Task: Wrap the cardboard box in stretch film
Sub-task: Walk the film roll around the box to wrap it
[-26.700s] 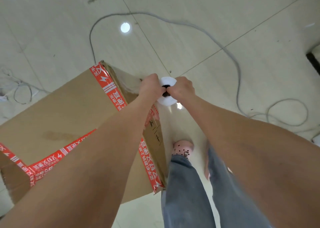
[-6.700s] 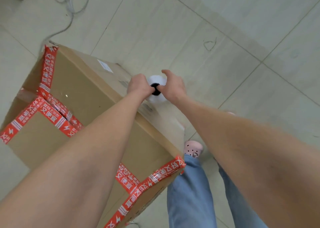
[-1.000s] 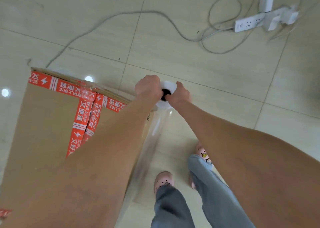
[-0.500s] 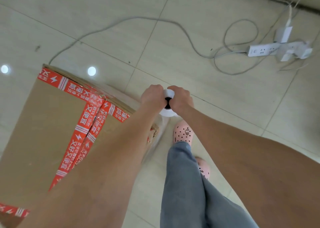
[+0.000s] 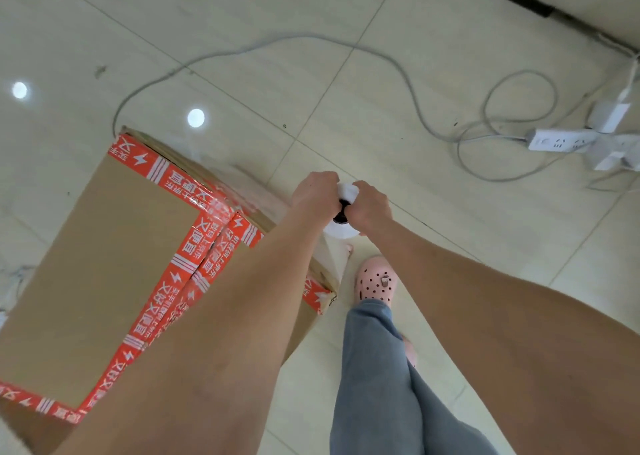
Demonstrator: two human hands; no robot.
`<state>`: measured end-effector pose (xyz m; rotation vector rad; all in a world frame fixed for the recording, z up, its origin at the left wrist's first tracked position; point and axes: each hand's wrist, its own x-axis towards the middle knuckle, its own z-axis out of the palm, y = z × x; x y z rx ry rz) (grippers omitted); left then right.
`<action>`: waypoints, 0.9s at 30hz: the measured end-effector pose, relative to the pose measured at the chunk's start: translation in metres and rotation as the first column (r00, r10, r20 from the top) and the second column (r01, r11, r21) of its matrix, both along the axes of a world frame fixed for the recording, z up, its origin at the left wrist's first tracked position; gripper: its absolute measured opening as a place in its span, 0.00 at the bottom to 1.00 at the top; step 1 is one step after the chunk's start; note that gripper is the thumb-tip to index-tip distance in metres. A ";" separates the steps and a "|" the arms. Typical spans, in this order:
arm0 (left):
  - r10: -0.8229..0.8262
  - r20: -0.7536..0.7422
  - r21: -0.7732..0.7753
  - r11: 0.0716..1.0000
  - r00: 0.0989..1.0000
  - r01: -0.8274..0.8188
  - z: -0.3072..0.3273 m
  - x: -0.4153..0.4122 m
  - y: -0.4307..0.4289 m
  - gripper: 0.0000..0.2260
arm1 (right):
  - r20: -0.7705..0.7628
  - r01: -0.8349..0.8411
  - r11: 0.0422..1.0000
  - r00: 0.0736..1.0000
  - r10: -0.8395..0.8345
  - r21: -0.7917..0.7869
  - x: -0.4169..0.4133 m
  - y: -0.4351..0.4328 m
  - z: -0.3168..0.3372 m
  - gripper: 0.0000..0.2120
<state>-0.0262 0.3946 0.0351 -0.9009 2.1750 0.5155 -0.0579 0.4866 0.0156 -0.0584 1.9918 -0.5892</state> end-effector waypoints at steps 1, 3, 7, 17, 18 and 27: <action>-0.005 0.003 0.012 1.000 1.000 0.005 -0.002 0.000 -0.002 0.10 | -0.026 -0.027 1.000 0.999 0.028 0.006 0.000 -0.003 0.000 0.24; 0.007 0.002 -0.001 1.000 1.000 -0.007 -0.003 0.000 -0.008 0.05 | -0.090 -0.119 0.993 0.989 0.120 0.012 -0.002 -0.010 0.000 0.16; 0.085 -0.015 -0.023 0.996 0.996 -0.085 -0.005 0.009 -0.021 0.06 | -0.170 -0.250 0.966 0.951 0.257 0.061 -0.006 -0.027 0.008 0.17; 0.263 0.000 -0.037 0.964 0.965 -0.263 0.002 0.023 -0.052 0.10 | -0.060 -0.166 0.979 0.983 0.174 0.116 -0.003 -0.062 0.006 0.33; 0.259 0.012 -0.025 0.966 0.966 -0.258 0.002 0.023 -0.052 0.11 | 0.027 -0.145 0.983 0.989 0.143 0.115 -0.003 -0.063 0.004 0.31; 0.286 0.005 0.091 0.954 0.958 -0.286 -0.001 0.019 -0.064 0.10 | -0.107 -0.472 0.878 0.872 0.478 0.076 -0.016 -0.082 0.006 0.17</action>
